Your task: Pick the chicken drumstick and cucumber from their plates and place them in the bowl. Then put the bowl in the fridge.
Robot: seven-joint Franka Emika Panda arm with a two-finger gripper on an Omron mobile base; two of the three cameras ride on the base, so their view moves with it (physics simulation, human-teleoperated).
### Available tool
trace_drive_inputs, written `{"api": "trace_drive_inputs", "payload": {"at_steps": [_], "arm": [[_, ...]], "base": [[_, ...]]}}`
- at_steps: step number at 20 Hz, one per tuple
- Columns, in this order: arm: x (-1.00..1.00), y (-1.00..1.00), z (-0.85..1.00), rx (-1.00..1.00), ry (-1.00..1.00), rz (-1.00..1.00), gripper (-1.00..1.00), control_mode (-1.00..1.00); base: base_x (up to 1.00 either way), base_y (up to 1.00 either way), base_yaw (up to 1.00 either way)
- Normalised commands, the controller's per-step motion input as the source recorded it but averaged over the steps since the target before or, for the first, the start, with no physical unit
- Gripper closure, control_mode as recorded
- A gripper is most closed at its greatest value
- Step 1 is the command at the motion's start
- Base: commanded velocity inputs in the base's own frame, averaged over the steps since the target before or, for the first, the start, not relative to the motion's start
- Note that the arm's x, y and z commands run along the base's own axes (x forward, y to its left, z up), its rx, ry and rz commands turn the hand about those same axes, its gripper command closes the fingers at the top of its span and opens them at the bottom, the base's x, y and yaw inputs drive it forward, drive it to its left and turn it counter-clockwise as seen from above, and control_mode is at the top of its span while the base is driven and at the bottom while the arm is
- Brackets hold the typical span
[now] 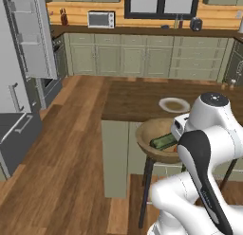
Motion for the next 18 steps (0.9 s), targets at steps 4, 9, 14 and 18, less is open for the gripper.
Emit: {"api": "trace_drive_inputs", "payload": {"at_steps": [4, 9, 14, 18], "arm": [[0.00, 0.00, 0.00, 0.00, 0.00, 0.00, 1.00, 1.00], [0.00, 0.00, 0.00, 0.00, 0.00, 0.00, 1.00, 1.00], [0.00, 0.00, 0.00, 0.00, 0.00, 0.00, 1.00, 1.00], [0.00, 0.00, 0.00, 0.00, 0.00, 0.00, 1.00, 1.00]], "base": [[0.73, 1.00, -0.04], [0.71, 1.00, -0.17], [0.67, 1.00, -0.29], [0.45, 0.95, -0.45]]}}
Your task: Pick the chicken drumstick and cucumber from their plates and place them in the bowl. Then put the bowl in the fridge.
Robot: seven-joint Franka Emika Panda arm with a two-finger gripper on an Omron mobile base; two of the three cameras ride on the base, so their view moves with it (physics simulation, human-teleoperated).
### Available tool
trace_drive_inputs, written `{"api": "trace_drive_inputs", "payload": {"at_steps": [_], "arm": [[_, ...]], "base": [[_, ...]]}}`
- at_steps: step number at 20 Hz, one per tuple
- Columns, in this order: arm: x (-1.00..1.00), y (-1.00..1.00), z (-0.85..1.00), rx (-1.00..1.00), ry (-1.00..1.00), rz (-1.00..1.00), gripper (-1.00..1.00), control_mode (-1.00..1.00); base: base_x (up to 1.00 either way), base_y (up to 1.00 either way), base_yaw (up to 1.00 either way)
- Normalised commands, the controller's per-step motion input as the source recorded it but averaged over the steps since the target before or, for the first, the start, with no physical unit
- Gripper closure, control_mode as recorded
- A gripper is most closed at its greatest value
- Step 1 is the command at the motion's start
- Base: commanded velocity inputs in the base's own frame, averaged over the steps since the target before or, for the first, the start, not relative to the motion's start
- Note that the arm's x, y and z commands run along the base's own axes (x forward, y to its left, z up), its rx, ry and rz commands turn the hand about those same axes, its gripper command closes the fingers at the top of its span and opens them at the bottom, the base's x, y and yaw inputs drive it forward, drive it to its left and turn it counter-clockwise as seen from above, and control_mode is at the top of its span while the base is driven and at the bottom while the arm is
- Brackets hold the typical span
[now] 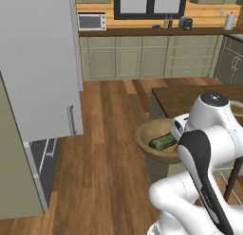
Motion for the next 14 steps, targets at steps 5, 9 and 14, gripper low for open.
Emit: {"api": "trace_drive_inputs", "payload": {"at_steps": [5, 9, 14], "arm": [[0.00, 0.00, 0.00, 0.00, 0.00, 0.00, 1.00, 1.00], [0.00, 0.00, 0.00, 0.00, 0.00, 0.00, 1.00, 1.00], [0.00, 0.00, 0.00, 0.00, 0.00, 0.00, 1.00, 1.00]], "base": [[0.46, 0.61, -0.29], [0.48, -0.02, -0.10], [0.55, -0.41, 0.00]]}}
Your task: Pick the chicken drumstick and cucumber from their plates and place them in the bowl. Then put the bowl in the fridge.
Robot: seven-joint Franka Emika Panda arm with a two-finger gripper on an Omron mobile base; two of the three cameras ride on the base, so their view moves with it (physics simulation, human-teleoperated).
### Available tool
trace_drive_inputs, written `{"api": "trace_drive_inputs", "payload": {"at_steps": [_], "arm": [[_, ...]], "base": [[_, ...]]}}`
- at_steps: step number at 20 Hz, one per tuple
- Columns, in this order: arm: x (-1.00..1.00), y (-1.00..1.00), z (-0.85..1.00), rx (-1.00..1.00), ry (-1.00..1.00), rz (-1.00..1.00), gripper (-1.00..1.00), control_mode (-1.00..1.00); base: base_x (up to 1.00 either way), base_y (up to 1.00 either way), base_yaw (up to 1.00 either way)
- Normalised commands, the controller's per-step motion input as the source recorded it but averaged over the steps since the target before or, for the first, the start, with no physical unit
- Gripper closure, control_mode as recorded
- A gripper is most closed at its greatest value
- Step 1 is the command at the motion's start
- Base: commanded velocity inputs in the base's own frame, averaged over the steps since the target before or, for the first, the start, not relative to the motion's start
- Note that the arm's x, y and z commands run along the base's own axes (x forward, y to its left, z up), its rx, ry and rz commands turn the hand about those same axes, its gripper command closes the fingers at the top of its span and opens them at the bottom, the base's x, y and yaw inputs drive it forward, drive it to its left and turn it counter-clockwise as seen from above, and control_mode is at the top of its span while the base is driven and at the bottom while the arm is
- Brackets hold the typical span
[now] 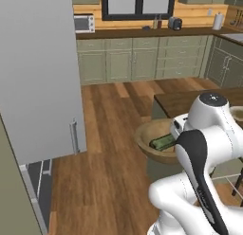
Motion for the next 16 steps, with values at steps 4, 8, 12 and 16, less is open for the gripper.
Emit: {"api": "trace_drive_inputs", "payload": {"at_steps": [4, 8, 12, 16], "arm": [[0.00, 0.00, 0.00, 0.00, 0.00, 0.00, 1.00, 1.00], [0.00, 0.00, 0.00, 0.00, 0.00, 0.00, 1.00, 1.00], [0.00, 0.00, 0.00, 0.00, 0.00, 0.00, 1.00, 1.00], [0.00, 0.00, 0.00, 0.00, 0.00, 0.00, 1.00, 1.00]], "base": [[0.69, -0.27, -0.03], [0.77, -0.09, -0.06], [0.80, -0.21, -0.09], [0.82, -0.12, -0.06]]}}
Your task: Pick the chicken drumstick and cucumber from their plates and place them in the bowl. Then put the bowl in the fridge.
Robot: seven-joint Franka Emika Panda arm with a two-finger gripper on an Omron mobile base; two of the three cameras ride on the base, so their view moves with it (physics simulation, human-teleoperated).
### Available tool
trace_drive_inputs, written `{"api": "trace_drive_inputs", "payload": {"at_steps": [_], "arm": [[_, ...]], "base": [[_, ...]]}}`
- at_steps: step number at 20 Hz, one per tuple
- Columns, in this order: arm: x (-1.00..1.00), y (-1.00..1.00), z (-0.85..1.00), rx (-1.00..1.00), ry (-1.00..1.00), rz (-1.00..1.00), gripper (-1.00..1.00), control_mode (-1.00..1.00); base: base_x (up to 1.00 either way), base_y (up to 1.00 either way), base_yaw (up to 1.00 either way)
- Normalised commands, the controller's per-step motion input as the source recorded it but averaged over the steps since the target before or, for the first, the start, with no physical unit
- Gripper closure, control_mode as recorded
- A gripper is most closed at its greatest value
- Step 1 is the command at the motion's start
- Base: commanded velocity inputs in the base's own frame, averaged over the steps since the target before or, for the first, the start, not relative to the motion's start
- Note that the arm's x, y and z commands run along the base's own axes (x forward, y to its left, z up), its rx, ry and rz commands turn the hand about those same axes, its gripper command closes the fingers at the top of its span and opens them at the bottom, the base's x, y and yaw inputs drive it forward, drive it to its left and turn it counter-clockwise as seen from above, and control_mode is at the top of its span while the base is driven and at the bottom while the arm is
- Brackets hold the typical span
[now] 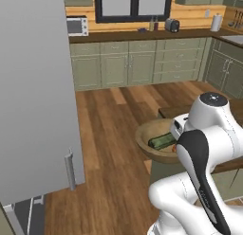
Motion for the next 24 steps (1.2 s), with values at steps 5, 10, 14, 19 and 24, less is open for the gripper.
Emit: {"api": "trace_drive_inputs", "payload": {"at_steps": [5, 10, 14, 19, 24], "arm": [[0.00, 0.00, 0.00, 0.00, 0.00, 0.00, 1.00, 1.00], [0.00, 0.00, 0.00, 0.00, 0.00, 0.00, 1.00, 1.00], [0.00, 0.00, 0.00, 0.00, 0.00, 0.00, 1.00, 1.00], [0.00, 0.00, 0.00, 0.00, 0.00, 0.00, 1.00, 1.00], [0.00, 0.00, 0.00, 0.00, 0.00, 0.00, 1.00, 1.00]], "base": [[0.88, -0.07, 0.00], [0.64, 0.54, -0.01], [0.67, 0.46, -0.08], [0.13, 0.57, 0.04], [0.52, 0.23, 0.03]]}}
